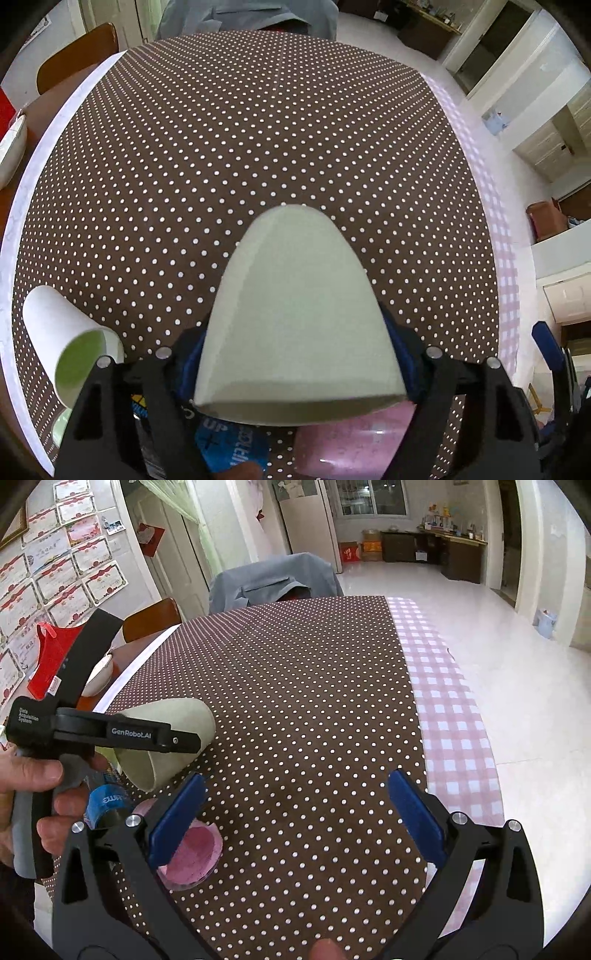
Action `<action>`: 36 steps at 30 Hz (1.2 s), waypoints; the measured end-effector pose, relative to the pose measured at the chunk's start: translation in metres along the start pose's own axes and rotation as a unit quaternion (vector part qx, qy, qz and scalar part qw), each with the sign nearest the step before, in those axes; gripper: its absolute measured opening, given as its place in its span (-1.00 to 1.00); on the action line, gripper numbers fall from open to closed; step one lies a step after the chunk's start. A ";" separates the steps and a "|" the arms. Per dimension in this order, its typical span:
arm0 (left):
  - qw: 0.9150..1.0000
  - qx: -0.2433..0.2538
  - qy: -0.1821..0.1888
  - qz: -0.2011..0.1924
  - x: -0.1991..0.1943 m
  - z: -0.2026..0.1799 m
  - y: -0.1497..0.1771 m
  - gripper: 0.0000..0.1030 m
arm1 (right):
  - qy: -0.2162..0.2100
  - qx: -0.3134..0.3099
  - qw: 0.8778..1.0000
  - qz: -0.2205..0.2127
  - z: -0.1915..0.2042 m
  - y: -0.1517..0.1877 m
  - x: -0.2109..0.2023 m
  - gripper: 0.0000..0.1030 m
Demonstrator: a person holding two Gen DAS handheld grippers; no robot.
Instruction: Flip cup upside down
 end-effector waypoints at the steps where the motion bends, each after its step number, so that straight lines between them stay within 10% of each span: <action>1: 1.000 0.000 0.000 -0.002 -0.004 0.000 0.011 0.52 | 0.000 0.000 1.000 -0.002 0.001 0.000 -0.002 0.88; 23: 0.993 0.015 0.050 -0.104 -0.136 -0.009 0.071 0.51 | 0.013 -0.012 0.999 -0.044 0.026 0.005 -0.058 0.88; 36: 0.980 0.048 0.052 -0.184 -0.197 -0.008 0.187 0.51 | 0.013 -0.027 0.997 -0.072 0.042 0.049 -0.107 0.88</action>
Point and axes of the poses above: each gripper's, at about its wrist camera, not at the fingertips, and x roughly the way its jaws point, z to its left, y to its underside, the point moved 8 cm from there along x, roughly the way its jaws point, and after that the axes turned 9 degrees about -z, right-handed, at the moved point
